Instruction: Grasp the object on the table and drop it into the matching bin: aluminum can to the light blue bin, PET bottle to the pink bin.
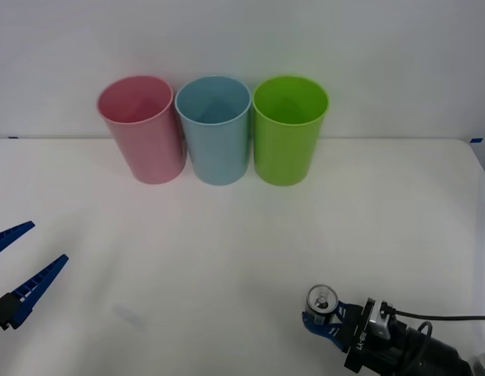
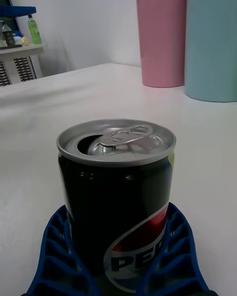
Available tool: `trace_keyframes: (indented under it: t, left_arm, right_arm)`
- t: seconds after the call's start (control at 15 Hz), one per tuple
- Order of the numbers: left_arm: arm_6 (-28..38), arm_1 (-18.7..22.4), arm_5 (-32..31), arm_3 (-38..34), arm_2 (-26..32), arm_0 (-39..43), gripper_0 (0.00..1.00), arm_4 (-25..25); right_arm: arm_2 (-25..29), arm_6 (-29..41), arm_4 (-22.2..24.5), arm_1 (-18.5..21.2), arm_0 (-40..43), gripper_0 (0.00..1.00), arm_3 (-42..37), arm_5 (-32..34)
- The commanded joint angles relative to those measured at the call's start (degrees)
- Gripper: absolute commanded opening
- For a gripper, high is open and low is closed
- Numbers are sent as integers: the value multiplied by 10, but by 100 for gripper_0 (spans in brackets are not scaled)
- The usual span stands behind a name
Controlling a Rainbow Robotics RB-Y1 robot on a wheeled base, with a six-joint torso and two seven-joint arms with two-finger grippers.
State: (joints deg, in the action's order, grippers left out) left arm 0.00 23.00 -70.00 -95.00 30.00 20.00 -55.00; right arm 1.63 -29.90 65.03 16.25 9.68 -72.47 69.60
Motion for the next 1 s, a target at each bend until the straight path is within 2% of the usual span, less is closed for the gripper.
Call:
trace_keyframes:
  t: [0.07, 0.27, 0.53, 0.73, 1.0]
  left_arm:
    - [0, 0, 0, 0, 0, 0, 100, 0]
    - [0, 0, 0, 0, 0, 0, 100, 0]
    - [0, 0, 0, 0, 0, 0, 100, 0]
    - [0, 0, 0, 0, 0, 0, 100, 0]
    - [0, 0, 0, 0, 0, 0, 100, 0]
  right_arm:
    - [0, 9, -16, 2, 0, 0, -21, 4]
    - [-1, 24, -40, 3, 1, 0, -51, 3]
    - [0, 100, -61, 7, 1, 0, -110, -16]
    - [0, 155, -80, 11, 1, 0, -161, -47]
    - [0, 232, -96, 22, 1, 0, -261, -125]
